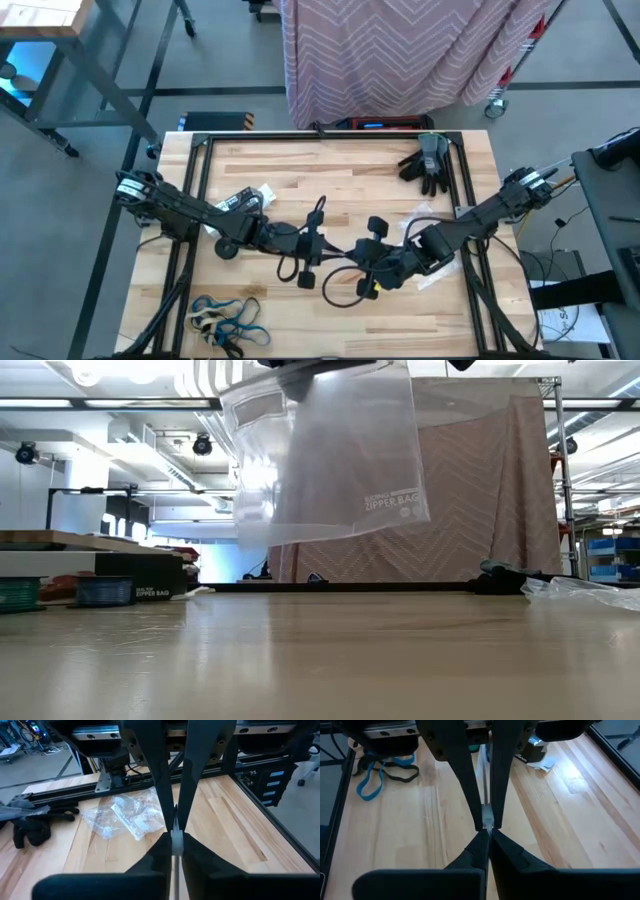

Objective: Sort rubber bands
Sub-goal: Open the transparent zip bag

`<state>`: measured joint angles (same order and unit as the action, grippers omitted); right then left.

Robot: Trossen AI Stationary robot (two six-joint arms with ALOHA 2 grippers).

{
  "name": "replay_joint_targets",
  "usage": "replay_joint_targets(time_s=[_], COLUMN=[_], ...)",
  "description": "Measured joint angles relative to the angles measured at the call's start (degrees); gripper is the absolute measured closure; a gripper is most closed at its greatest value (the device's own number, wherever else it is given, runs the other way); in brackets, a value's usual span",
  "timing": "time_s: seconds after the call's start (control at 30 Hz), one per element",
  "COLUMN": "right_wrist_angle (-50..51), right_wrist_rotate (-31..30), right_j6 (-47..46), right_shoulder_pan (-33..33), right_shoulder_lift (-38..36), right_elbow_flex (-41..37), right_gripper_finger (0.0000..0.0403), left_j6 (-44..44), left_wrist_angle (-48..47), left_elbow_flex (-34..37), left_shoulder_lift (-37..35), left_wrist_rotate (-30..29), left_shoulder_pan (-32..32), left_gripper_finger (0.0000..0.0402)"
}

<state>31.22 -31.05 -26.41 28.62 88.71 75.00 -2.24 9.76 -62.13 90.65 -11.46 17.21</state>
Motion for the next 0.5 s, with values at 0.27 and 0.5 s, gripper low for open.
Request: replay_joint_targets(time_s=[0.27,0.5], right_wrist_angle=[0.18,0.6], right_wrist_rotate=[0.0,-0.02], right_j6=[0.02,0.02], right_shoulder_pan=[0.0,0.29], right_shoulder_lift=[-0.15,-0.56], right_elbow_flex=[0.0,0.0], right_gripper_finger=[0.0403,0.0403], left_j6=[0.01,0.01], left_wrist_angle=[-0.58,-0.72], left_elbow_flex=[-0.09,-0.11], left_shoulder_lift=[-0.1,-0.22], left_wrist_rotate=[0.02,0.02], left_shoulder_pan=[0.0,0.0], left_gripper_finger=[0.0392,0.0394])
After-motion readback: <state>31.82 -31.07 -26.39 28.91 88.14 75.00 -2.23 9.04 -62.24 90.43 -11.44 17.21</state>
